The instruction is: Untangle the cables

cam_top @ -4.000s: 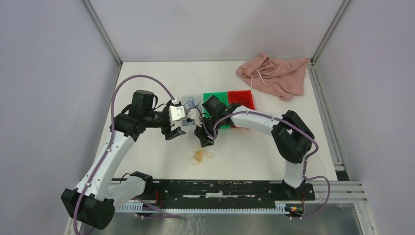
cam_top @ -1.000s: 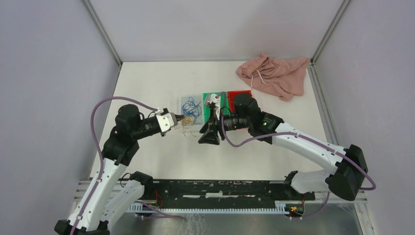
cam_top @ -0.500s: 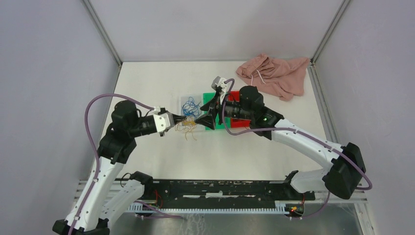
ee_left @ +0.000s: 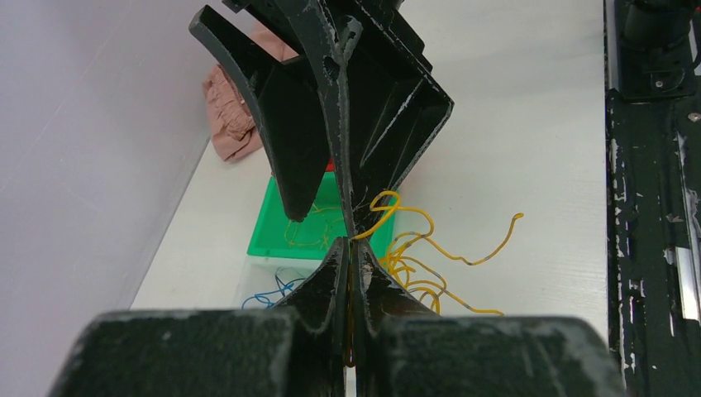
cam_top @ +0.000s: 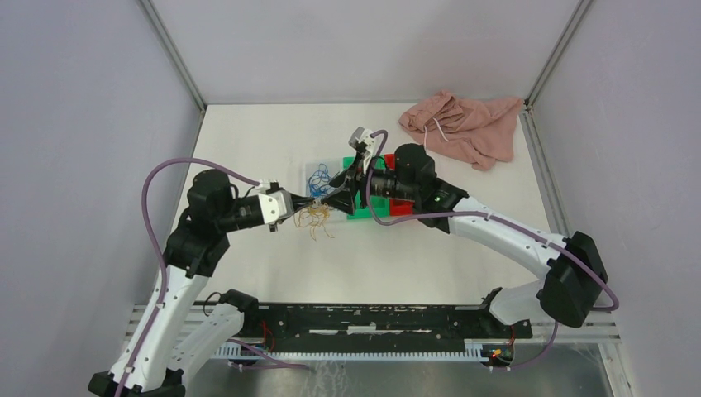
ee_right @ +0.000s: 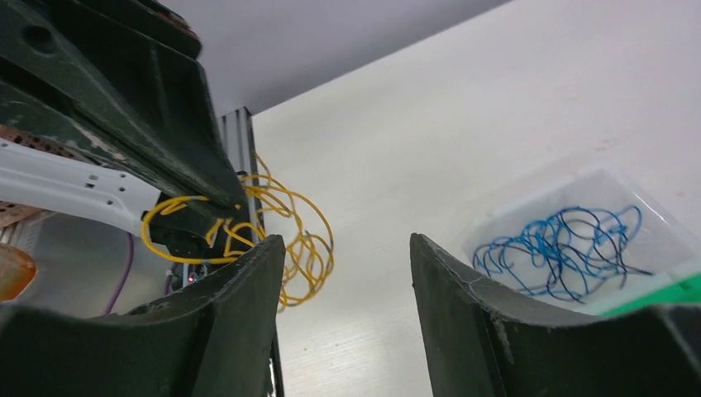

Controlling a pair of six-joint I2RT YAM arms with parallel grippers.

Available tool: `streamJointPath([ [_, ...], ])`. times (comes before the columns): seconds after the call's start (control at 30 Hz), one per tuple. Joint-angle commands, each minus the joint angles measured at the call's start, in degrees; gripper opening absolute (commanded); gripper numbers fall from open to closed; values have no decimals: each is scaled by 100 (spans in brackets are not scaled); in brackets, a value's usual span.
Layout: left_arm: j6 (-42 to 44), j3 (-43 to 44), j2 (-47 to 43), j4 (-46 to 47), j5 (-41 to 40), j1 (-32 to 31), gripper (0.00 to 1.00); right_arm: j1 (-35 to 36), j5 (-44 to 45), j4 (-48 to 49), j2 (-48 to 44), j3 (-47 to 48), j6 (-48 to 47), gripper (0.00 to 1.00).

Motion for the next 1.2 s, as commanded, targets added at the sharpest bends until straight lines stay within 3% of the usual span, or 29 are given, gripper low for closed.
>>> streamJointPath([
  [0.0, 95, 127, -120, 72, -146, -13, 3, -89, 1007, -771, -463, 209, -296, 64],
  [0.1, 81, 113, -128, 71, -128, -16, 3, -449, 938, -655, -806, -78, 46, 64],
  [0.27, 95, 84, -141, 74, -83, -15, 3, -590, -320, 296, -1154, -476, 683, 64],
  [0.5, 28, 191, -22, 68, 20, -18, 3, -377, -1540, 1023, -632, -215, 1239, 63],
  [0.77, -22, 256, -18, 75, 63, -16, 3, -201, -1773, 1084, -85, 18, 1230, 59],
  [1.0, -52, 238, -21, 69, 68, -20, 3, -133, -1871, 1767, 221, 100, 1847, 36],
  [1.07, 6, 198, -38, 74, 17, -16, 3, -126, -1922, 2072, 241, 33, 2071, 26],
  [1.1, 40, 171, -51, 69, -39, -17, 5, -126, -1963, 2155, 233, 9, 2163, 15],
  [1.17, 104, 114, -73, 70, -178, -9, 27, -125, -1998, 2100, 172, -3, 2180, 1],
])
